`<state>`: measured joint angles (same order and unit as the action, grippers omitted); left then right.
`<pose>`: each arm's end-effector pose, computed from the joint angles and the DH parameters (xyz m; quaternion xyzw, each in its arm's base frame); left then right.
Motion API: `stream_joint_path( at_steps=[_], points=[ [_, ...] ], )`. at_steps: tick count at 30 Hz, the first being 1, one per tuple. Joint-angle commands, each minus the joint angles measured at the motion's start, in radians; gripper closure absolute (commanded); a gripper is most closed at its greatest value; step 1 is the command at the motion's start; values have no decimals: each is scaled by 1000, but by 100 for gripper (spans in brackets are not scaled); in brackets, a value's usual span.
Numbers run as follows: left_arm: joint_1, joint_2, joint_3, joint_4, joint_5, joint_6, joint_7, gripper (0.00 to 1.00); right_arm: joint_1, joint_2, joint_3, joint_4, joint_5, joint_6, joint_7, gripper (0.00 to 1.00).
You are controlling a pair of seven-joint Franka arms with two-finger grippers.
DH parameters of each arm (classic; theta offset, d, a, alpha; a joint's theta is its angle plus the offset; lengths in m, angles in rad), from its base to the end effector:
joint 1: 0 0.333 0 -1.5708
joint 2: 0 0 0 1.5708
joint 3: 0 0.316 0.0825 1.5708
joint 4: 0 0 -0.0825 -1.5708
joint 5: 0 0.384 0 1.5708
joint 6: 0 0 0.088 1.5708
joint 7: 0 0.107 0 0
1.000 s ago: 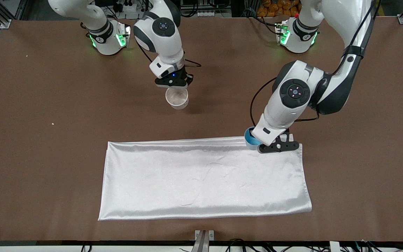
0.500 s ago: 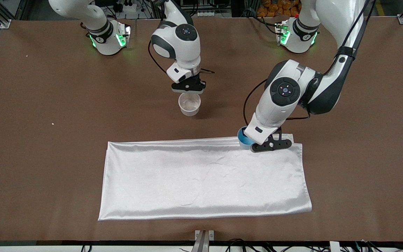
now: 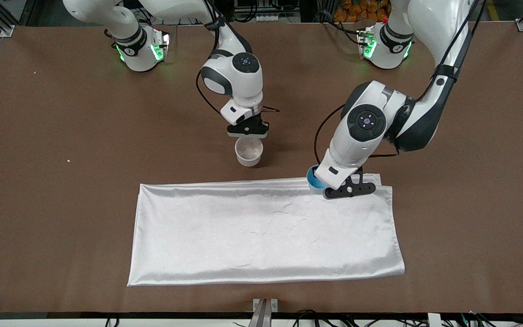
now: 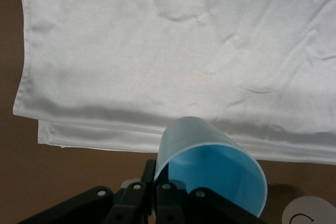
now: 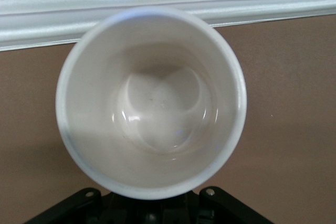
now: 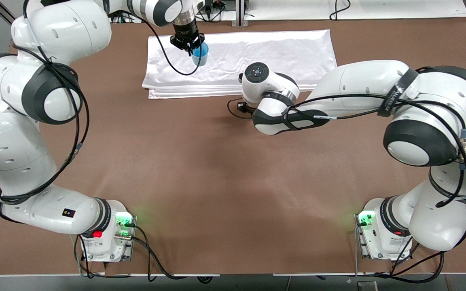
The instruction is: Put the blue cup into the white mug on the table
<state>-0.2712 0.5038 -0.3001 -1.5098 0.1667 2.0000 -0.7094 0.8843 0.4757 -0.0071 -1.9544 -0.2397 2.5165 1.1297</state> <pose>0.6049 -0.3388 0.3838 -0.9986 -0.0526 -0.0067 0.0005 0.3997 0.4843 0.2400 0.9957 -0.0313 0.0868 0.0046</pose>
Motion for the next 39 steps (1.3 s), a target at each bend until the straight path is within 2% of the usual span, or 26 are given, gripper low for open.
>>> stream_joint_path(
  at_steps=[1,9,11,13,14,15,22,30,39],
  points=[
    [-10,18,1,29,-9,-15,-21,100,-10,67,4,46,-36,34,18,100],
    [-14,27,3,29,-3,-7,-21,100,-10,75,4,52,-35,34,22,100],
    [-14,27,3,29,-3,-7,-21,100,-10,75,4,57,-33,28,22,66],
    [-14,27,3,29,-3,-7,-21,100,-10,75,4,65,-33,21,22,24],
    [-14,27,3,29,-3,-7,-21,100,-10,75,4,65,-32,21,22,8],
    [-14,27,3,29,-1,-7,-21,100,-8,74,4,65,-33,21,22,0],
    [-14,16,1,29,-7,-7,-27,100,-8,57,6,68,-33,-21,19,0],
    [-55,12,-1,29,-10,-7,-82,100,-10,-34,6,111,-32,-200,1,0],
    [-121,16,1,28,-12,-7,-191,100,-65,-121,9,118,-20,-280,-117,0]
  ],
)
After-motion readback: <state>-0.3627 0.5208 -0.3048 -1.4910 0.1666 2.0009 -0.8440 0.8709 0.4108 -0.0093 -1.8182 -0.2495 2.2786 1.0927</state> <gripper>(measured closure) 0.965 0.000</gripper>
